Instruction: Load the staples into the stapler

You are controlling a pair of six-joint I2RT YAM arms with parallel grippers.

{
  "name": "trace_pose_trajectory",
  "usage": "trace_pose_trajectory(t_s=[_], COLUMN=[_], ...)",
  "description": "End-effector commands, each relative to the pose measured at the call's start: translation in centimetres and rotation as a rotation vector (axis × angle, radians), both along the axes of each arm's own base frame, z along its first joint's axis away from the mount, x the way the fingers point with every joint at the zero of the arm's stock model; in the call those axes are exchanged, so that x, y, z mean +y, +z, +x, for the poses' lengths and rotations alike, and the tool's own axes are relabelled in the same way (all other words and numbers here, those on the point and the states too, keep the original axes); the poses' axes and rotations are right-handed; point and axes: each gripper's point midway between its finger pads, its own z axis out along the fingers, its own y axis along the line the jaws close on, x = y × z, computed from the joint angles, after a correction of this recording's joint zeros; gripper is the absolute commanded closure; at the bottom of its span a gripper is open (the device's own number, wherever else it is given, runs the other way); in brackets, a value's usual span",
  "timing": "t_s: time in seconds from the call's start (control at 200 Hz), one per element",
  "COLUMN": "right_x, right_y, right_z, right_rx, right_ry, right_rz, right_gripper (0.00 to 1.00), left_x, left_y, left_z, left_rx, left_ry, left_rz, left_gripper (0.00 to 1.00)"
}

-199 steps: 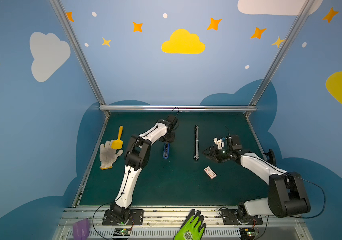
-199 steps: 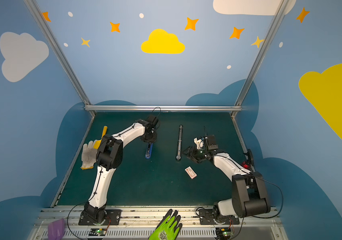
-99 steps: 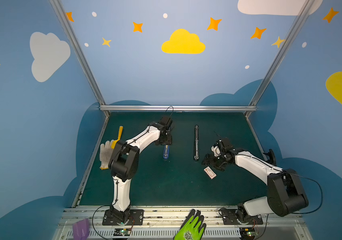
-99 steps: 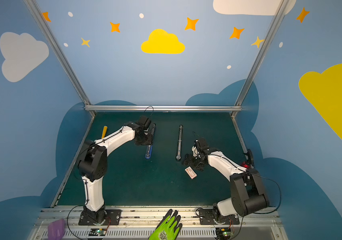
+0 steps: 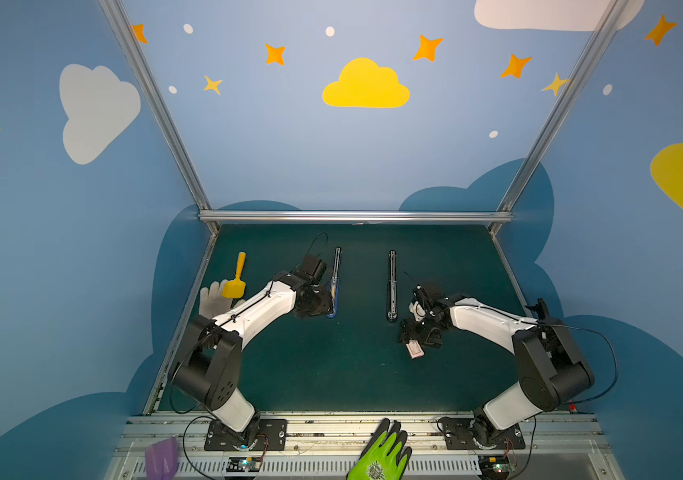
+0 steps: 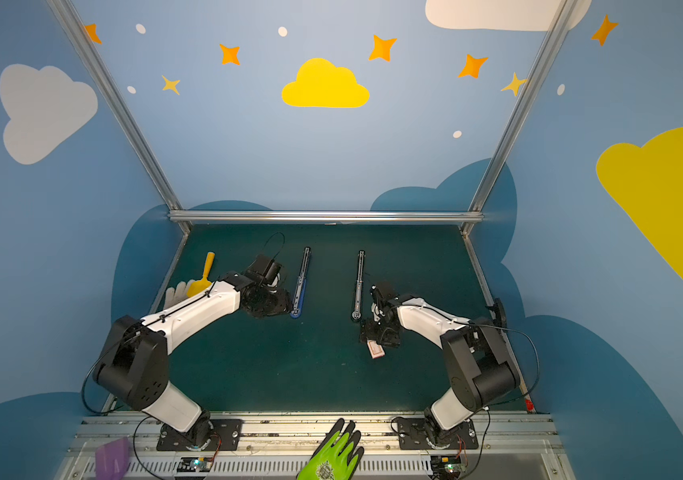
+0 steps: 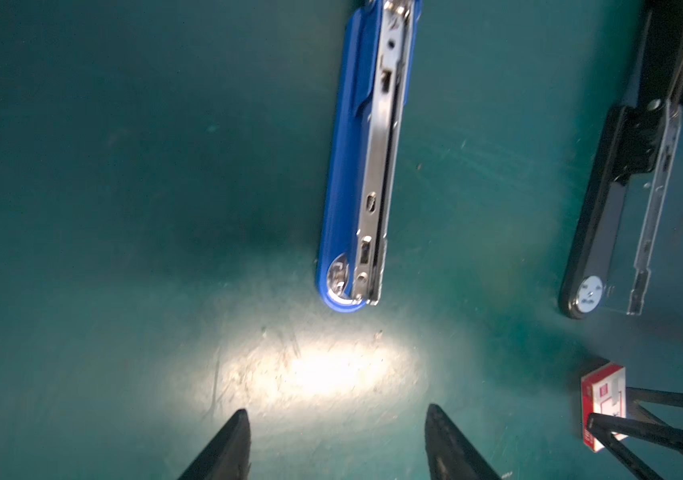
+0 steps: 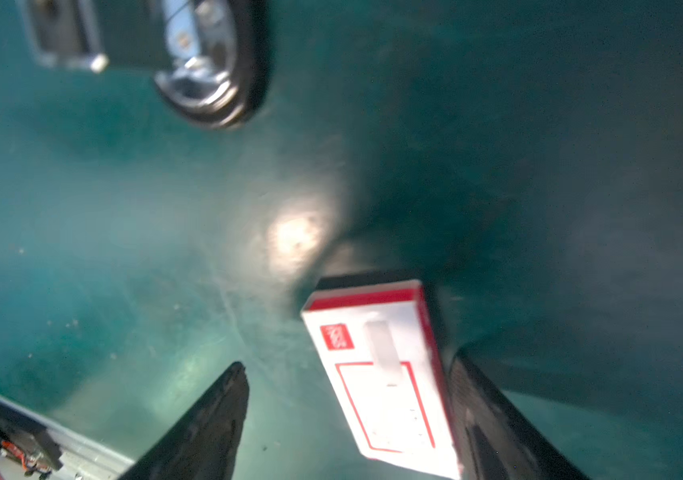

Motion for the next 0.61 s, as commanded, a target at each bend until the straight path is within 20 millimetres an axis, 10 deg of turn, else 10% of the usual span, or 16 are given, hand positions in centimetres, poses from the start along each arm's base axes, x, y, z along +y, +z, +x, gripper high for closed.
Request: trace_pose_trajectory(t_s=[0.0,0.17,0.601], right_x=[3.0,6.1,3.8], right_y=[0.5,0.7,0.0], right_z=[-1.8,-2.9,-1.3], right_rx=[0.032,0.007,-0.01], right_ry=[0.104,0.25,0.067], right_rz=[0.054,0.056,-0.056], right_gripper=[0.24,0.25,0.17], left_x=[-0.3,-0.5,-0.3], left_y=[0.8,0.5,-0.2], left_z=[-0.1,-0.3,-1.2], left_rx=[-0.027,-0.015,0.004], left_ry=[0.018,0.013,0.022], left_rz=[-0.043,-0.058,-0.059], left_gripper=[0.34,0.34,0.34])
